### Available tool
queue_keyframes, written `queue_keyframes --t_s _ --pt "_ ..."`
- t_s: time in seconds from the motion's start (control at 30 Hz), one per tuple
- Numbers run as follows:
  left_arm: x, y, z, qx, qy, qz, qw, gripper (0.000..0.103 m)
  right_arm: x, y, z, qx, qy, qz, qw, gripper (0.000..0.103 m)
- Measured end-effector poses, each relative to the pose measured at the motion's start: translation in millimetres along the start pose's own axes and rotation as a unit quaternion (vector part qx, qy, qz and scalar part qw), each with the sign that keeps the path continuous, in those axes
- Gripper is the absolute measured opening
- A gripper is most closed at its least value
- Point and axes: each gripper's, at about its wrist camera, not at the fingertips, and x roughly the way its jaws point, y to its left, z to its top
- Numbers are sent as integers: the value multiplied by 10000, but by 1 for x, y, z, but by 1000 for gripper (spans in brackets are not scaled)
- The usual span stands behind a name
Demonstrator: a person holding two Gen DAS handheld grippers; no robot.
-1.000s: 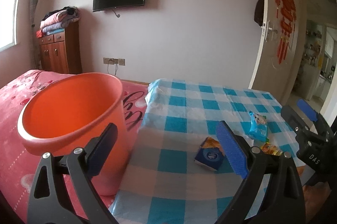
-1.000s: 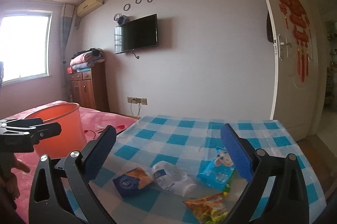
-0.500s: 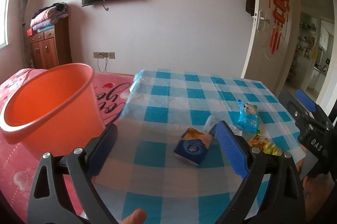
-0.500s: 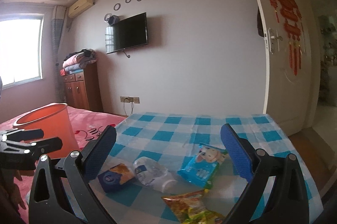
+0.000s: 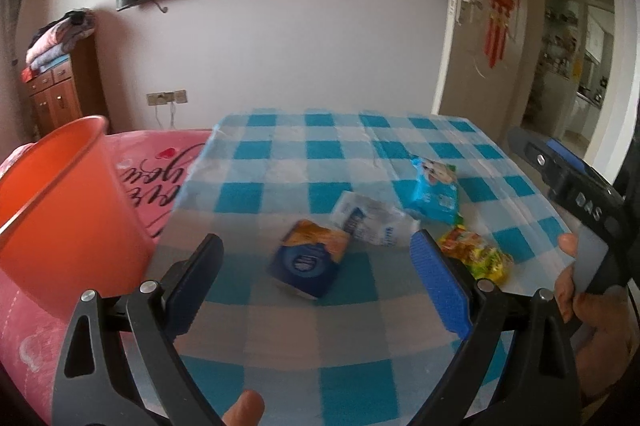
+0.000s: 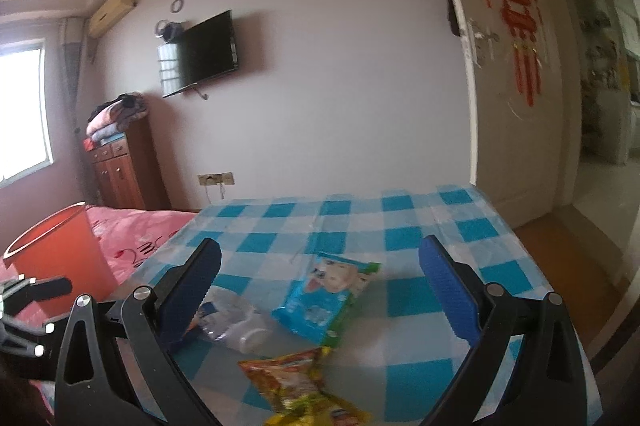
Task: Collect trash
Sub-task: 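Return both tools from the bucket to the remaining trash on the cloth, then lower the left tool onto the yellow snack bag and close it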
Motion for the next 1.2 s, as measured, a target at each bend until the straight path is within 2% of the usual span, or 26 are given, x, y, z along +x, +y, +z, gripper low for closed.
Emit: queue_keyframes --t_s 0.33,0.5,0.73,0.87,1.03,1.2 --pt "22 -49 -13 269 507 -664 9961 95 12 -64 6 649 288 -349 9969 98" --pt "33 -74 -19 336 785 -986 9915 95 22 -86 3 885 602 -341 9937 98" --pt "51 -103 -24 144 1230 -1406 9823 95 33 -100 1 1009 869 -198 9909 98" --pt "66 -115 -24 -99 1463 -1444 9786 95 39 -109 -2 1183 1044 -84 9874 98" --pt "87 -118 -23 -499 1744 -1302 9747 95 45 -120 -3 1368 1185 42 9835 98" --pt "97 -122 -17 -549 1789 -1139 9757 95 51 -127 -7 1519 1330 147 9793 98"
